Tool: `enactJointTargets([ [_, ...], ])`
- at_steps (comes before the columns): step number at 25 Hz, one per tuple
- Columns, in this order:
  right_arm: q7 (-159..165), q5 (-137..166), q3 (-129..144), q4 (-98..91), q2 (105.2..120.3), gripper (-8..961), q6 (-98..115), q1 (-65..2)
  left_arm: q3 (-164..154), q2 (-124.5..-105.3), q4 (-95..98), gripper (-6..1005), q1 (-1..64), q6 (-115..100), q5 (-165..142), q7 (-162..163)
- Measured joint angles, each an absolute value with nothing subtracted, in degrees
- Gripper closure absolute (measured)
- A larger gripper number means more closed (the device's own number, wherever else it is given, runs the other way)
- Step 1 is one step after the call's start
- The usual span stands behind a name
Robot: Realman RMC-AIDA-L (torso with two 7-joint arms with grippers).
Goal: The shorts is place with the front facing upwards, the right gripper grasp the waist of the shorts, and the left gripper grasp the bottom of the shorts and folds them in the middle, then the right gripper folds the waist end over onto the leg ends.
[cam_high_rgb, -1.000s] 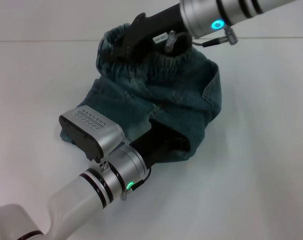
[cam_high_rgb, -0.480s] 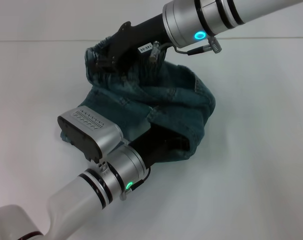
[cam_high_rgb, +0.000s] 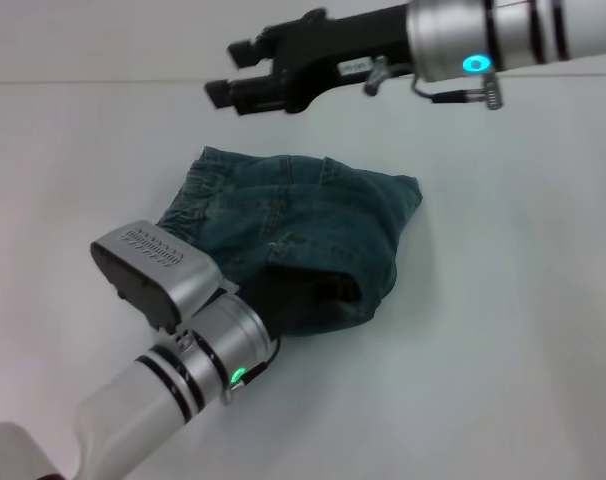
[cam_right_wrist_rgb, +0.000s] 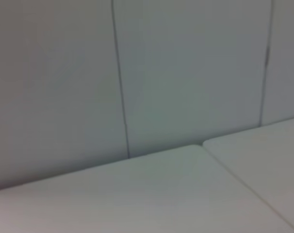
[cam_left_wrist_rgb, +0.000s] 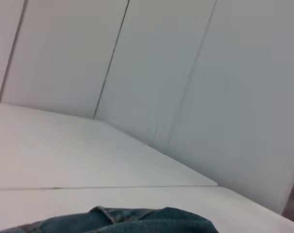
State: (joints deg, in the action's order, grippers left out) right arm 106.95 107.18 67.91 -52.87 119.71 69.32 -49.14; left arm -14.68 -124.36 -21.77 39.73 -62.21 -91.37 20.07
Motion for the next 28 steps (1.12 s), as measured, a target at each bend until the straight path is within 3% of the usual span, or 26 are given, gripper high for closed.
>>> enactJointTargets([
  [7,106.77,102.29,63.29,-58.5,119.61,189,72.48,-40.72,-14.96,-124.21,-16.28,998,34.94,-67.3,-98.39,23.43],
  [18,100.47,94.12,56.54,-57.69,119.53,23,77.36,-32.02,-15.26,-124.31,-3.63,999,25.17,-79.46,-111.14,30.68],
  [28,92.03,94.03,48.41,-57.3,119.46,20,88.98,-21.93,-13.31,-124.38,12.89,998,16.45,-96.52,-116.38,39.77],
])
